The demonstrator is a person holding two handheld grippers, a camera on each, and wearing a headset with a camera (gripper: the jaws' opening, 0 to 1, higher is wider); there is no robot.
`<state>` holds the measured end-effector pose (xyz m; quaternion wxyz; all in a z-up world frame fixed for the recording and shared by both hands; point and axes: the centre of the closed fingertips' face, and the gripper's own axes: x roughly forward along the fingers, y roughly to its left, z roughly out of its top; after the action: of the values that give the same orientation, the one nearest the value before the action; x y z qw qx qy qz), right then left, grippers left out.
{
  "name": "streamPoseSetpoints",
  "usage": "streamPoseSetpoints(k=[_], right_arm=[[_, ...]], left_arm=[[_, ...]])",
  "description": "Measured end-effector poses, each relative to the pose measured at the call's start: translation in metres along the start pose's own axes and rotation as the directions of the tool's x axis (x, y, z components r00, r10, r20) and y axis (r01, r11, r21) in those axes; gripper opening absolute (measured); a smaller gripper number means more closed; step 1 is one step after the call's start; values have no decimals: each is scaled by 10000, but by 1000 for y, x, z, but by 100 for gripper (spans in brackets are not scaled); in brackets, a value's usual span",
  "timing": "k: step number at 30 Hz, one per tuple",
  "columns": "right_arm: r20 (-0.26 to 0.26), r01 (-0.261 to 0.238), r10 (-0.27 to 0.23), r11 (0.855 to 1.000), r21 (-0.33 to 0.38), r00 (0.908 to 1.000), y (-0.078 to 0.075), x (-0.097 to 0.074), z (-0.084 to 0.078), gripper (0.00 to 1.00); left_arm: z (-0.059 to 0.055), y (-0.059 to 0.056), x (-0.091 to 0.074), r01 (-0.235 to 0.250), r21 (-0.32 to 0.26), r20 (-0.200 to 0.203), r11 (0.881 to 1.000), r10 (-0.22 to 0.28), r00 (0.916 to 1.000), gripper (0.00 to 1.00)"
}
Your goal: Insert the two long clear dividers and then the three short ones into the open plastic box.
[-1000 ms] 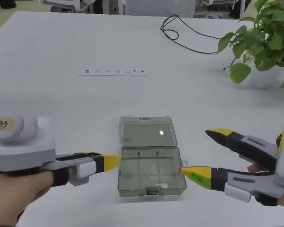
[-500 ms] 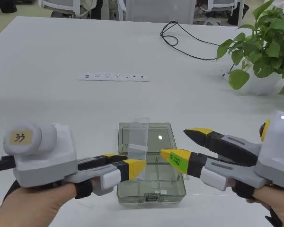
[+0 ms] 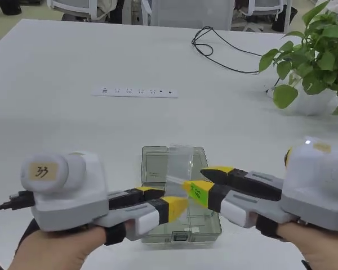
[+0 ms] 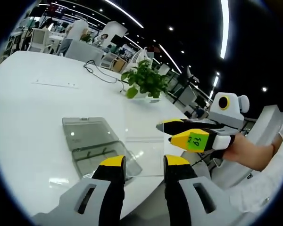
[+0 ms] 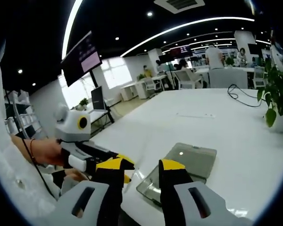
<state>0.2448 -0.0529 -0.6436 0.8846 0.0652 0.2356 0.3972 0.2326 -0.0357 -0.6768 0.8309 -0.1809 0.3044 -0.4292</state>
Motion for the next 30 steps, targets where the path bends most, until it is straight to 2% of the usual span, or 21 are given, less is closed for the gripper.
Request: streamPoseSetpoints(k=[3,8,15,16,18,21,23,25,30], right_arm=[[-41,-43,43,10000,-83,10000,2,2,-2,24],[-324,44,-44,10000,11,9995,1,5,-9,21],[-355,79,-65,9992,400,9993,1,6,-9,13],[-361,95,-77,9988,491,9993,2,6,-9,10],[-347,141,-121,9982,586,9993,2,7,-9,9],[-279,401,-370,9918,1212,9989,3,7,-9,7],[-370,622,-591,9939,913,9976,1,8,-10,7],[-184,649,-630,9899,1260,9978,0,7,-7,6],[-286,636,-603,9892,1321,9978,0,8,-6,6]], left_arm=[[-1,-1,0,6,200,-77,9998,-4,10000,30],[1,-1,0,27,253,-25,9997,-27,10000,30],[1,-2,1,60,416,-106,9991,-56,9999,30],[1,-2,1,64,418,-115,9991,-60,9999,30],[1,-2,1,48,449,-105,9990,-43,9999,30],[3,-3,2,82,536,-10,9985,-82,10000,30],[0,-3,3,98,640,-122,9979,-91,9999,29],[0,-4,4,192,614,-143,9979,-184,9997,30],[-1,-6,5,242,785,-165,9966,-230,9996,33]])
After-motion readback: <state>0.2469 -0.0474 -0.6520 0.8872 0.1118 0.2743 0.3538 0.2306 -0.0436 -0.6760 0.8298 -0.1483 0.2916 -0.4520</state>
